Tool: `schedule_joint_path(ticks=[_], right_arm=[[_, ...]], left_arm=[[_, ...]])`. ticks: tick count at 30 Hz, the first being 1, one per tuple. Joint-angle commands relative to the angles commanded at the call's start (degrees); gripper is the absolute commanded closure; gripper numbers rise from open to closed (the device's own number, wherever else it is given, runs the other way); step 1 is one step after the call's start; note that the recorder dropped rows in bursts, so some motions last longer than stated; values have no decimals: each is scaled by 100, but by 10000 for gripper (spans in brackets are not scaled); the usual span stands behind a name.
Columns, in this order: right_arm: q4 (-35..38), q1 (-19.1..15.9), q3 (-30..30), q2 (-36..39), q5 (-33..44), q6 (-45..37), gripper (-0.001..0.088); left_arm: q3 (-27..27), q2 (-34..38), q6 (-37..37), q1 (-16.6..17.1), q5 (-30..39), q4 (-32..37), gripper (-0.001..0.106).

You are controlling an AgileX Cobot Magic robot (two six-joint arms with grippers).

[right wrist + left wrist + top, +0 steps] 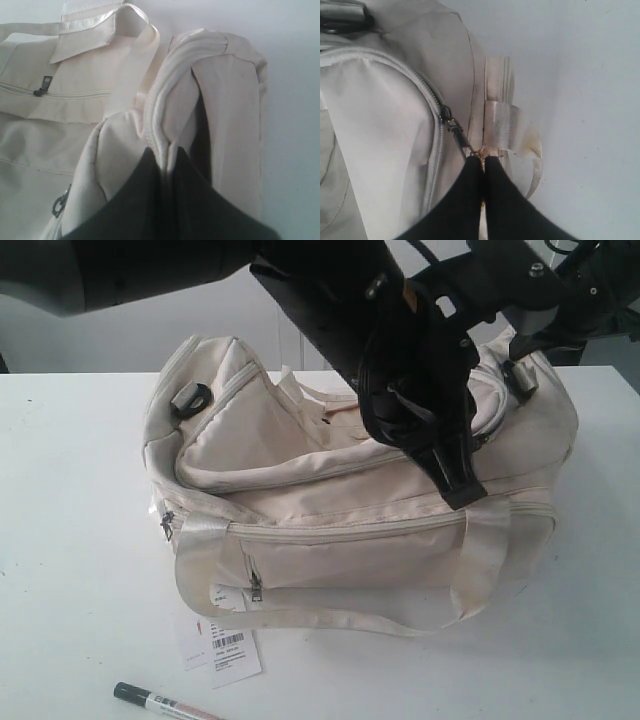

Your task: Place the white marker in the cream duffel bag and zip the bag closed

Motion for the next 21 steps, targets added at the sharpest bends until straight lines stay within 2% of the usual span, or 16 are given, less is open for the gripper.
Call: schedule_joint_path(ticks=[2, 5, 7, 13, 15, 21], right_arm=[[0, 0, 0, 0, 12, -63, 847], [0, 0, 0, 0, 69, -63, 742], [0, 0, 0, 0, 98, -63, 622], [0, 0, 0, -134, 182, 30, 173], [-81, 0, 0, -279, 297, 166, 136], [-431, 0, 116, -822, 799, 594, 139]], left_arm=[[0, 0, 0, 0, 0, 0, 1053], [0, 22, 0, 0, -12, 0, 1053], [0, 32, -23, 0, -12, 0, 1053], [0, 35, -90, 0, -129, 0, 1053], [0, 35, -90, 0, -129, 0, 1053], [0, 35, -90, 0, -129, 0, 1053]])
